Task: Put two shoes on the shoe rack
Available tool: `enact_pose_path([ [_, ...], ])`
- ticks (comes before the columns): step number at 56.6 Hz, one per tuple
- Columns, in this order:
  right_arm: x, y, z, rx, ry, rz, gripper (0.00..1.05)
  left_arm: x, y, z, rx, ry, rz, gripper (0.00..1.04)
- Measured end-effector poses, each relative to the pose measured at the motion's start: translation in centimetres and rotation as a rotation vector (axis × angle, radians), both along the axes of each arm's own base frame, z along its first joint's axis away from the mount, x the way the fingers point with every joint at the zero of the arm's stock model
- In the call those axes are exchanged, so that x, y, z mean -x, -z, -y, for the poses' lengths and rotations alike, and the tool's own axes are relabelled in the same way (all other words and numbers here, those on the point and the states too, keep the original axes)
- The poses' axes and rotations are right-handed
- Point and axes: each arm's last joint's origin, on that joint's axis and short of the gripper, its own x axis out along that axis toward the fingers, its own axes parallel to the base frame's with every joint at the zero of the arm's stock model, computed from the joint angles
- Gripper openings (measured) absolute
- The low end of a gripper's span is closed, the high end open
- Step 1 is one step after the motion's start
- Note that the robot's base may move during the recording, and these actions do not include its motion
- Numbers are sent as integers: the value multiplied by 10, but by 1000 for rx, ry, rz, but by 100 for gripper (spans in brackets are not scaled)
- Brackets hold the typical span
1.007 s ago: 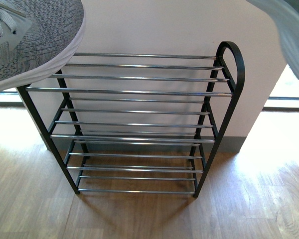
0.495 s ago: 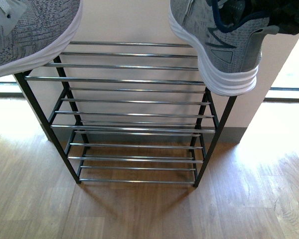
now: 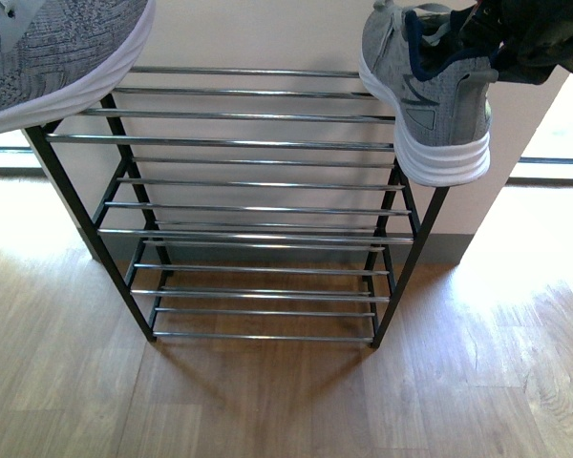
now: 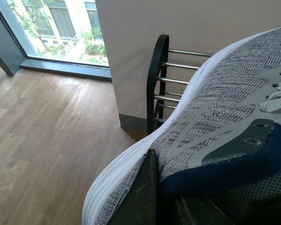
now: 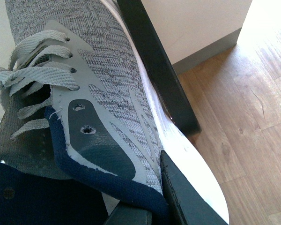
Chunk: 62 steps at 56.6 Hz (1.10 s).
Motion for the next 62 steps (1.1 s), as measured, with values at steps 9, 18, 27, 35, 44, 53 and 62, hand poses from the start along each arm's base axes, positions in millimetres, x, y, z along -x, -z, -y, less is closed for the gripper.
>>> enact_pose_path([
  [9, -9, 0, 2, 3, 16, 2, 1, 0, 0, 0, 0, 0, 0, 2],
  [18, -21, 1, 3, -7, 33, -3, 1, 0, 0, 0, 0, 0, 0, 2],
  [27, -28, 8, 2, -7, 36, -18, 1, 0, 0, 0, 0, 0, 0, 2],
  [35, -30, 11, 2, -9, 31, -24, 1, 0, 0, 0, 0, 0, 0, 2],
  [44, -32, 9, 1, -7, -7, -1, 10, 0, 0, 0, 0, 0, 0, 2],
  [53, -32, 2, 1, 2, -30, 30, 33, 0, 0, 0, 0, 0, 0, 2],
  [62, -24, -14, 1, -21, -84, 88, 65, 0, 0, 0, 0, 0, 0, 2],
])
